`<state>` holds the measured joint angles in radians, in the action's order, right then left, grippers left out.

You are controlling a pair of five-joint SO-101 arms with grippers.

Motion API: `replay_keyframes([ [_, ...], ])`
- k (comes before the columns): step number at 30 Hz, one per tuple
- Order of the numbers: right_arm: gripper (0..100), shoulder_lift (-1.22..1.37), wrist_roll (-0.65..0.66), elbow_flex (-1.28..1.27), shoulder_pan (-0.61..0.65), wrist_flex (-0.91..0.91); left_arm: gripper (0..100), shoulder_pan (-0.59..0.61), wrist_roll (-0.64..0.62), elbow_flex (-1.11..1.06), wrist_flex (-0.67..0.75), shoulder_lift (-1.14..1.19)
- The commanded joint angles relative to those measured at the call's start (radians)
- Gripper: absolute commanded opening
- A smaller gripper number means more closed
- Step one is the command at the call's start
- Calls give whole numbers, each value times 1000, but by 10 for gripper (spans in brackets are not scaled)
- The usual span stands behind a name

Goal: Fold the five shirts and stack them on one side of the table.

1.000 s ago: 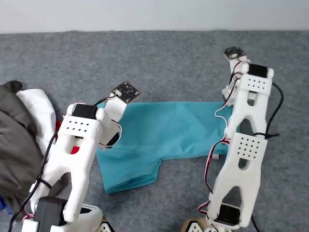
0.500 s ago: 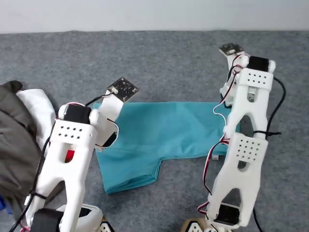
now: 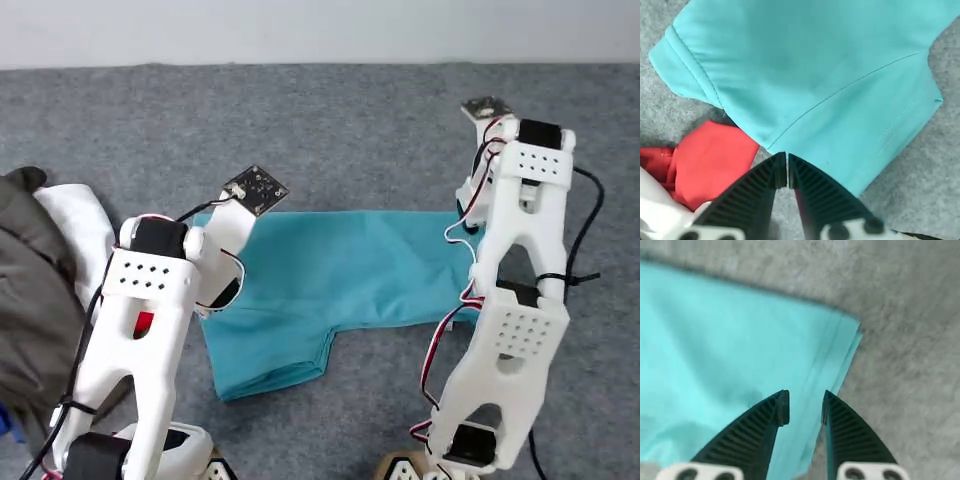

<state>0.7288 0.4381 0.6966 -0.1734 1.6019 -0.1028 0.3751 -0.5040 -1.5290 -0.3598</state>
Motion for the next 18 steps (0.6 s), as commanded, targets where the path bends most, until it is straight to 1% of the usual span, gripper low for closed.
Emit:
replay_keyframes([
  [1,123,31,-17,5,-4,-56,15,6,15,33,-11,-40],
  [10,123,81,-18,117,-33,-59,15,6,15,31,-9,-38],
  [18,122,197,-18,235,-33,-45,15,6,15,31,-11,-38],
])
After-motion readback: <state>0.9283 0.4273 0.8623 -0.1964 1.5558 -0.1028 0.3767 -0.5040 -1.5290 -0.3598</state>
